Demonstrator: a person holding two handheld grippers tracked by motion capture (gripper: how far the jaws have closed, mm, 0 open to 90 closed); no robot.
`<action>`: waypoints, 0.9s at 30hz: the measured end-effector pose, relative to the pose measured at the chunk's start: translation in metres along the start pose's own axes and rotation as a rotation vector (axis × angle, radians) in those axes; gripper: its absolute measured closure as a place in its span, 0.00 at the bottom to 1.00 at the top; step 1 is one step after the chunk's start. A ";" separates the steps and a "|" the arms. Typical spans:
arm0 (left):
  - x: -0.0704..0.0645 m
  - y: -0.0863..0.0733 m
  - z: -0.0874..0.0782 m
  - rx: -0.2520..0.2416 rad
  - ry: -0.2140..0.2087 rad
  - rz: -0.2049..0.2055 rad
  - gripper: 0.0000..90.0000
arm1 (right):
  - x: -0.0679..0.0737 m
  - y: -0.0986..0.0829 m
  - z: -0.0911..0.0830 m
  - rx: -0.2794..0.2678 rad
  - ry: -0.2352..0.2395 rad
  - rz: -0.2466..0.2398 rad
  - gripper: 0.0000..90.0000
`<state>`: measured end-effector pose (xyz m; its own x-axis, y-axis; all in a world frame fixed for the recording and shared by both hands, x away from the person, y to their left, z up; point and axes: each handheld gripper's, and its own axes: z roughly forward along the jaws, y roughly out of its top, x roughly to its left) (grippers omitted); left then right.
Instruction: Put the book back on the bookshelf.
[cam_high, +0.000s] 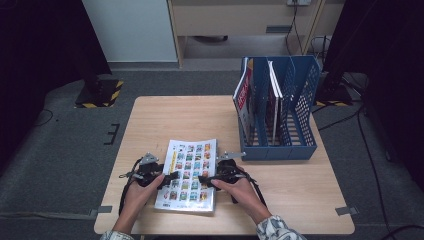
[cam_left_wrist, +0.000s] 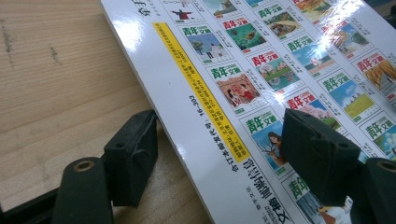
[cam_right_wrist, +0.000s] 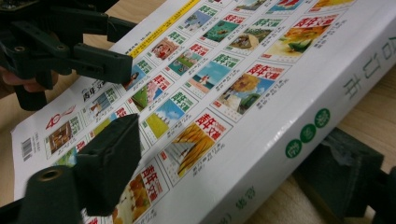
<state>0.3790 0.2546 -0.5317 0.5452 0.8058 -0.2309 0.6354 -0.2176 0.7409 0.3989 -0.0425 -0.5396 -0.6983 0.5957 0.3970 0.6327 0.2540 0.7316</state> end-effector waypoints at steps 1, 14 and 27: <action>0.000 -0.001 0.000 -0.006 -0.001 0.000 0.30 | -0.001 0.001 0.002 -0.001 0.018 0.002 0.14; -0.002 -0.004 0.002 -0.030 -0.010 0.003 0.30 | -0.003 0.015 0.015 0.016 0.068 0.043 0.27; -0.005 -0.004 0.003 -0.032 -0.005 -0.006 0.28 | 0.006 0.045 0.009 0.056 0.020 0.009 0.37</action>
<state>0.3759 0.2498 -0.5356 0.5445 0.8043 -0.2382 0.6209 -0.1955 0.7591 0.4260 -0.0209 -0.5090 -0.6990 0.5825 0.4149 0.6560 0.2913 0.6963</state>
